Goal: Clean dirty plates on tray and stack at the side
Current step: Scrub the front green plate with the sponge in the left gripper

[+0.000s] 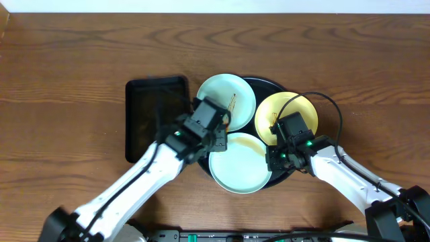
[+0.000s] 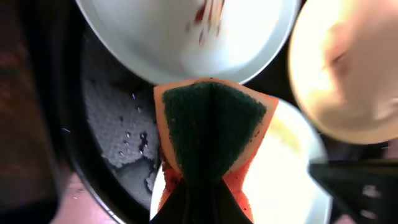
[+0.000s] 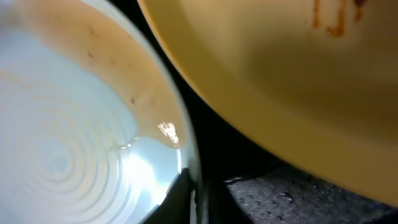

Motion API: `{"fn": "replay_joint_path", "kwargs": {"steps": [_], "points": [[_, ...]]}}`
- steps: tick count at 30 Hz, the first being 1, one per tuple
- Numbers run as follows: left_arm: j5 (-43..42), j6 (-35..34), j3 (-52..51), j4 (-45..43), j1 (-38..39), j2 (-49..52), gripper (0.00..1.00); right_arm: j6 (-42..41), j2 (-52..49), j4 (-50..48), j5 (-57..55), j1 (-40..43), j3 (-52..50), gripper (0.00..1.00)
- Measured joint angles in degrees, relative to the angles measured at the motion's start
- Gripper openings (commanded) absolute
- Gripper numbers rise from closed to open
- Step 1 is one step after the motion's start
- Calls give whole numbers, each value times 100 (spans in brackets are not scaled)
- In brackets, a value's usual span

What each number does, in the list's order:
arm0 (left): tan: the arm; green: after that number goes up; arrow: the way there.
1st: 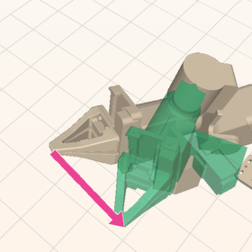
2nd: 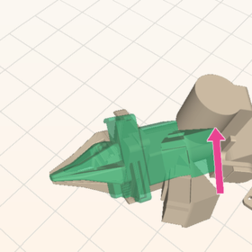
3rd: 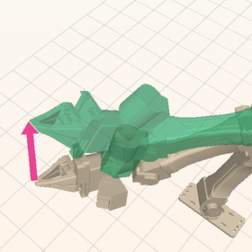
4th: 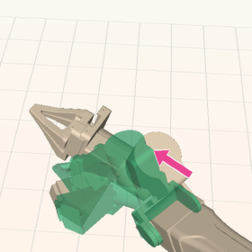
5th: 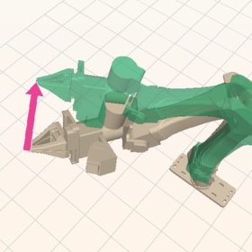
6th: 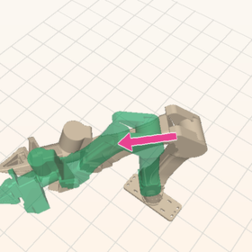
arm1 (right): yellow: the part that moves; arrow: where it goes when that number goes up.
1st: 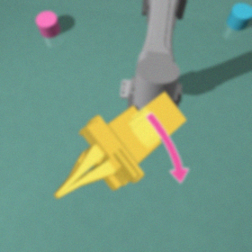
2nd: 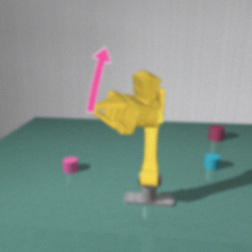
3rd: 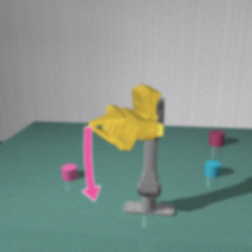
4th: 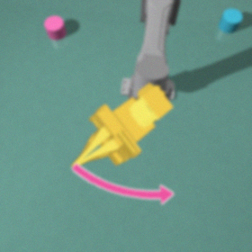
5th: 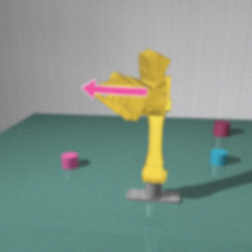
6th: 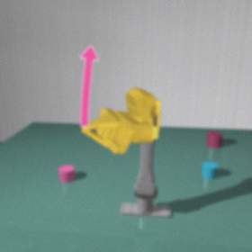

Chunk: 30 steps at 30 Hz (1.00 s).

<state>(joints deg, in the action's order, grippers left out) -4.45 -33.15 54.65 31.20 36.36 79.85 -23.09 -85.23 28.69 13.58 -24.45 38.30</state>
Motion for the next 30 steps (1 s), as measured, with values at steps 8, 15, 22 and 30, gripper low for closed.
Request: {"fn": "replay_joint_path", "kwargs": {"steps": [8,15,22,30], "points": [[216,57,0,544,-772,-289,7,22,0,57,-61,0,0,23],[44,334,0,581,-1552,-289,7,11,0,44,-44,2,0,1],[-1001,817,0,584,-1237,-286,7,4,0,4,-13,2,2,1],[-1429,1113,0,542,-269,-22,7,2,0,0,-13,2,2,1]]}}
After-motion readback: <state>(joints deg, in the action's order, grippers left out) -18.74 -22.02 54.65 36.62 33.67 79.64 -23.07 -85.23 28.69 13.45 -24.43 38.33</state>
